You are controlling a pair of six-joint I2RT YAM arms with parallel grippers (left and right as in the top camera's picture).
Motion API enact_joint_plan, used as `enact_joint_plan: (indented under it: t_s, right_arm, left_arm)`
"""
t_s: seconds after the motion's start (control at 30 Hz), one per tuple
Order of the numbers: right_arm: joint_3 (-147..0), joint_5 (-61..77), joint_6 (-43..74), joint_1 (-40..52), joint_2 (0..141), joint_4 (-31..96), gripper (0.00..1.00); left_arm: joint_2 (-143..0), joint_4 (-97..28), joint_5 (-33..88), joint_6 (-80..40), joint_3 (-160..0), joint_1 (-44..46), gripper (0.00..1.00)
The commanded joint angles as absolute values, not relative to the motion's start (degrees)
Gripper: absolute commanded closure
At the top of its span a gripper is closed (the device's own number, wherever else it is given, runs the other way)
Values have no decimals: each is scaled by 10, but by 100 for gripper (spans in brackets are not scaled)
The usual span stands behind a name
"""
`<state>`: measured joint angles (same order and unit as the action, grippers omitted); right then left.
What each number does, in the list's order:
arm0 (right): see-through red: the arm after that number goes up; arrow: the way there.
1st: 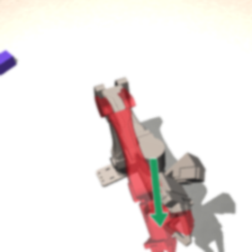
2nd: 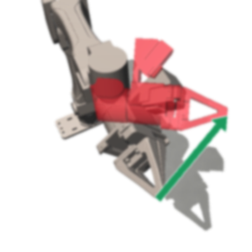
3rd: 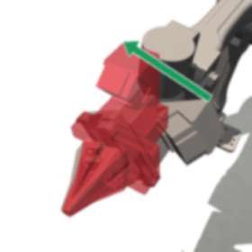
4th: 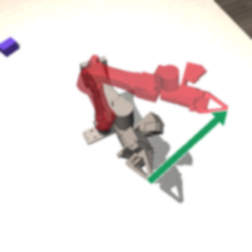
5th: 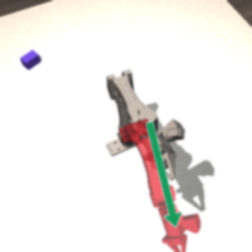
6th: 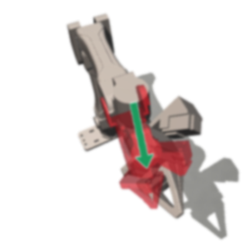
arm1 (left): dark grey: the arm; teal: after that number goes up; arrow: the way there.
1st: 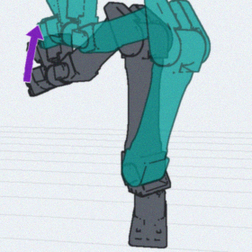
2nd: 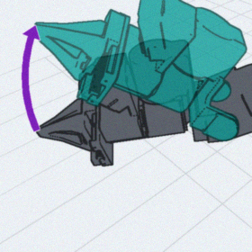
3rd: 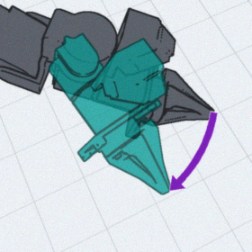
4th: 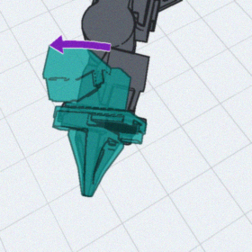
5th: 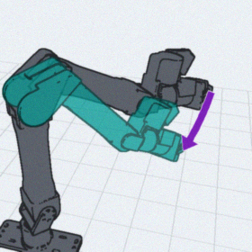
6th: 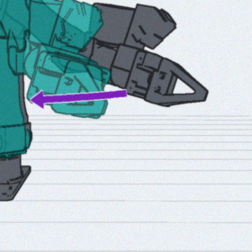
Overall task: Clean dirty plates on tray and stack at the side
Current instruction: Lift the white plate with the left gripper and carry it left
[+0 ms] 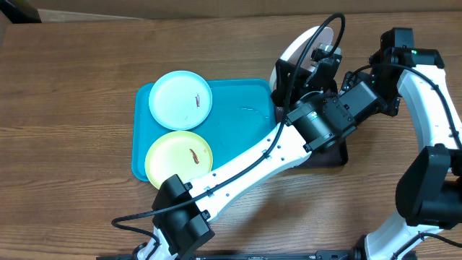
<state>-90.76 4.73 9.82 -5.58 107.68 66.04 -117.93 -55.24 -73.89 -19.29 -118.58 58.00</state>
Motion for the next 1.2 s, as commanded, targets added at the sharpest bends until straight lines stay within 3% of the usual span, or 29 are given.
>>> enact_joint_plan:
  t_s: [0.0, 0.27, 0.6, 0.97, 1.17]
  right_arm:
    - [-919, 52, 100, -55, 1070, 659, 0]
    - [-919, 52, 100, -55, 1070, 659, 0]
    - [-919, 52, 100, -55, 1070, 659, 0]
    - [-919, 52, 100, -55, 1070, 659, 0]
    - [-919, 52, 100, -55, 1070, 659, 0]
  left_arm:
    - [-1176, -549, -721, -193, -1203, 574, 96]
    - [-1176, -548, -708, -214, -1203, 563, 96]
    - [-1177, -571, -489, -299, -1201, 499, 96]
    - [-1178, -622, 58, -287, -1201, 253, 96]
    - [-1178, -694, 161, -287, -1201, 61, 96]
